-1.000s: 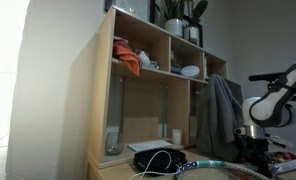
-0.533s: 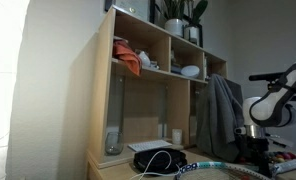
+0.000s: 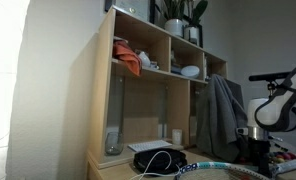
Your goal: Move the tennis rack slightly to the right. Pick up the orange towel from the top compartment and put it on the table.
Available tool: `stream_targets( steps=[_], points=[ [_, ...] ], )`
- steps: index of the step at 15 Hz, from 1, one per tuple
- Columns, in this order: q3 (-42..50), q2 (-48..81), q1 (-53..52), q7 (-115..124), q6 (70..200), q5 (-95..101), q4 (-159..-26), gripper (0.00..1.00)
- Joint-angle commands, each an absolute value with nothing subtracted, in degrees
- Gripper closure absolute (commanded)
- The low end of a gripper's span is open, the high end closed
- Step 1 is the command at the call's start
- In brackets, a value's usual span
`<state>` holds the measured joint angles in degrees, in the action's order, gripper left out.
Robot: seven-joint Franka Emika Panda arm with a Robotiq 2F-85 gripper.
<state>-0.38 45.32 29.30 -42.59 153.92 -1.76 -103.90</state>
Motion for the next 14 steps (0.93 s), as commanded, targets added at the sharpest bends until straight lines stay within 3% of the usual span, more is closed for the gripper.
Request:
stream_targets(
  steps=[1, 13, 14],
  points=[
    [-1.84, 40.96, 30.68, -44.33, 160.01, -1.67, -111.25, 0.0],
    [-4.24, 36.22, 33.15, -44.21, 165.84, -0.88, -118.63, 0.0],
    [-4.07, 36.29, 32.93, -43.91, 165.78, -0.81, -118.61, 0.25]
  ],
)
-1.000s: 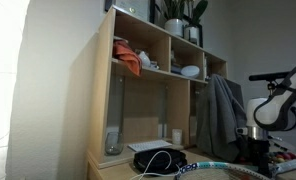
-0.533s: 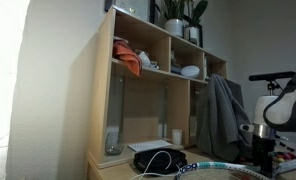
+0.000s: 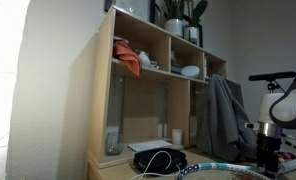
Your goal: Move the tennis rack slightly to the right. Pick up the orange towel from the top compartment and put it on the table.
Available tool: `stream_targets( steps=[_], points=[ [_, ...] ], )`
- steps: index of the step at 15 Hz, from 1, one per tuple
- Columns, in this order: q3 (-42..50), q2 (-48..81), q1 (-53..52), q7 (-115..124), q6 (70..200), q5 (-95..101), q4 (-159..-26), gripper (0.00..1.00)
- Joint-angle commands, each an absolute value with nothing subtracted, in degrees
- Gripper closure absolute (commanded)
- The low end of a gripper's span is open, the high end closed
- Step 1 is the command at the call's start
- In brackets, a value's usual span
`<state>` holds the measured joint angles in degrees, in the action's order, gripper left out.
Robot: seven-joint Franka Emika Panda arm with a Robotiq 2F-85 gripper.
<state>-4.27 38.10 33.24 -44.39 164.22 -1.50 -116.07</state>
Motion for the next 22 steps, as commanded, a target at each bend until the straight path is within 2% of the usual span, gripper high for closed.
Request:
stream_targets(
  steps=[1, 8, 10, 22],
  points=[
    [-4.18, 36.26, 33.02, -44.07, 165.86, -0.75, -118.67, 0.26],
    [-4.33, 35.01, 32.9, -43.86, 165.92, -1.23, -119.36, 0.81],
    [-4.06, 34.88, 32.64, -43.42, 165.55, -1.31, -119.19, 0.93],
    [-0.16, 38.31, 30.46, -41.04, 163.07, -0.94, -113.65, 0.94]
  ],
)
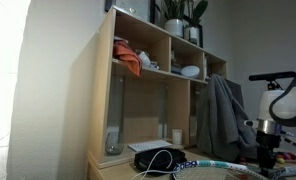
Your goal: Move the tennis rack slightly to the right. Pick up the orange towel from the top compartment and put it on the table.
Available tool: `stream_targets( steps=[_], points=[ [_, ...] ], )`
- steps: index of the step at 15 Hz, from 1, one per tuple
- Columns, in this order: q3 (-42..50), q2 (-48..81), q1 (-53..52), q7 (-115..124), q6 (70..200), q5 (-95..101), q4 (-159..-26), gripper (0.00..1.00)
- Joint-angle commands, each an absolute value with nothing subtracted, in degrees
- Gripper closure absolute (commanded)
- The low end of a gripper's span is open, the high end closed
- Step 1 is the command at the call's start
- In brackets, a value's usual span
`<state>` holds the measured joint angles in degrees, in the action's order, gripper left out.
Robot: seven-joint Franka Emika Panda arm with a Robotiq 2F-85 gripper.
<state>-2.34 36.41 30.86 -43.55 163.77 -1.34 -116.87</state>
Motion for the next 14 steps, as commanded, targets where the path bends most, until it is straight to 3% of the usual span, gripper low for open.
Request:
stream_targets(
  steps=[1, 10, 11, 14],
  points=[
    [0.47, 38.72, 30.36, -40.66, 163.44, -0.85, -113.06, 0.94],
    [2.64, 42.02, 31.45, -39.88, 161.11, -1.26, -107.7, 0.94],
    [1.62, 41.89, 32.38, -40.37, 159.79, -1.84, -107.45, 0.51],
    [-0.13, 41.42, 33.82, -40.85, 159.27, -2.39, -107.78, 0.35]
  ],
)
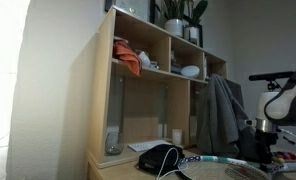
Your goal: Move the tennis rack slightly to the right. Pick up the orange towel from the top compartment and put it on the table.
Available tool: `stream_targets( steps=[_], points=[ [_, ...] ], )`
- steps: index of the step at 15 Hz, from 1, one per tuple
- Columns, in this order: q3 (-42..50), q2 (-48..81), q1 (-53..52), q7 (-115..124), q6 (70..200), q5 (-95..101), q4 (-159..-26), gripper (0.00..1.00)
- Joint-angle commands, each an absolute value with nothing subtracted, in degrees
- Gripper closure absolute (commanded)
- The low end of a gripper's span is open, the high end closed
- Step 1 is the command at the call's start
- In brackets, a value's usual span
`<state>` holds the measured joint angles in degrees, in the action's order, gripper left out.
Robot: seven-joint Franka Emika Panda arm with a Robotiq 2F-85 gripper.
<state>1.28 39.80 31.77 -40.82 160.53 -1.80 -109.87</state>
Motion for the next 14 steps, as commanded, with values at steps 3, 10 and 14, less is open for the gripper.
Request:
stream_targets(
  steps=[3, 10, 14],
  points=[
    [0.38, 40.39, 33.26, -39.95, 160.52, -1.14, -109.07, 0.36],
    [0.25, 40.71, 33.37, -39.82, 160.58, -1.13, -108.91, 0.26],
    [0.25, 40.71, 33.37, -39.82, 160.58, -1.13, -108.91, 0.26]
  ],
)
